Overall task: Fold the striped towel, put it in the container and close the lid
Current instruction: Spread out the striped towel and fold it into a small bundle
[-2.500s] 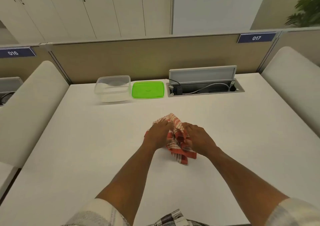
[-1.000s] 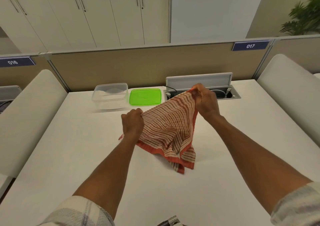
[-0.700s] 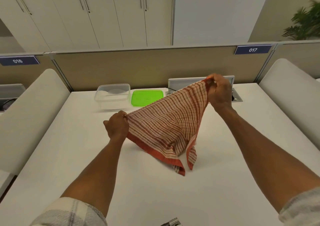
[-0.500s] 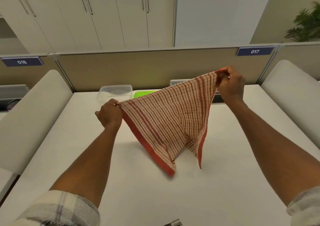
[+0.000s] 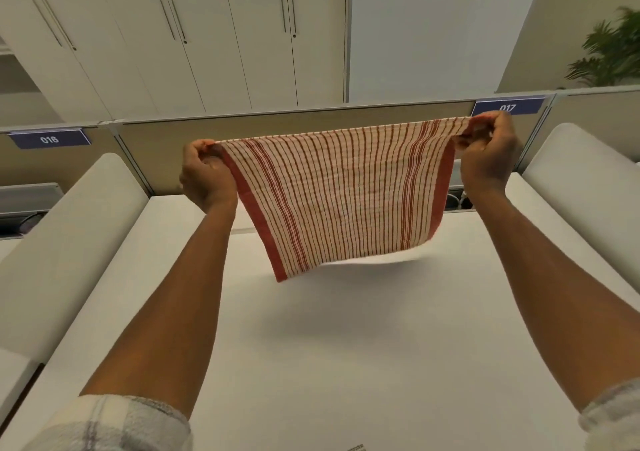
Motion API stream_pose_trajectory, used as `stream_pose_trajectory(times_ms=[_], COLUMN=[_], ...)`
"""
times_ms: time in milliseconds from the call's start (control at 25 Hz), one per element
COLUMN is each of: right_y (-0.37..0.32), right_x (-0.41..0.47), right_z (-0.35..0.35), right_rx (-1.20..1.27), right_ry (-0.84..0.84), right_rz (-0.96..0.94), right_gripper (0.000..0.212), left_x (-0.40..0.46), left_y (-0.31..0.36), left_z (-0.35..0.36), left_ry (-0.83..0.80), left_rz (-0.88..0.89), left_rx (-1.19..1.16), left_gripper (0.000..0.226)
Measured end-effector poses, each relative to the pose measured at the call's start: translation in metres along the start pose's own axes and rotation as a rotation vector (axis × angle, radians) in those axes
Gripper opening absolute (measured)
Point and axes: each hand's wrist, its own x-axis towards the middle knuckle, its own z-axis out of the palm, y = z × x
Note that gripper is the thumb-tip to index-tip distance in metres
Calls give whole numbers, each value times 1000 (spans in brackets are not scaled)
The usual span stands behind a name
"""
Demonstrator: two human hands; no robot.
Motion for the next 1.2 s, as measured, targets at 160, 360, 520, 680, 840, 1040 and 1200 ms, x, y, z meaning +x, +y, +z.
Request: stream_pose_trajectory(times_ms=[160, 360, 520, 680, 840, 1040, 1200], right_y=[6, 65, 97, 113, 125, 144, 165], right_x=[-37, -131, -187, -206, -197, -167, -145], right_z=[-24, -62, -76, -77, -56, -13, 20], right_rx=[95, -122, -240, -302, -379, -533, -604], right_ry=[143, -54, -209, -315, -421, -548, -629], right_rz=[6, 227, 276, 353, 419, 469, 514], right_gripper=[21, 21, 25, 29, 21, 24, 24], left_x=[-20, -80, -115, -125, -114, -92, -76], left_y=[-7, -69, -124, -157, -172, -180, -189], left_z=[-20, -51, -69, -75, -58, -16, 22], left_ry=[19, -155, -304, -383, -487, -613, -676], left_rz=[34, -38, -173, -207, -207, -224, -215], left_rx=[-225, -173, -36, 95, 237, 345, 389], left_gripper=[18, 15, 11, 14, 18, 20, 18])
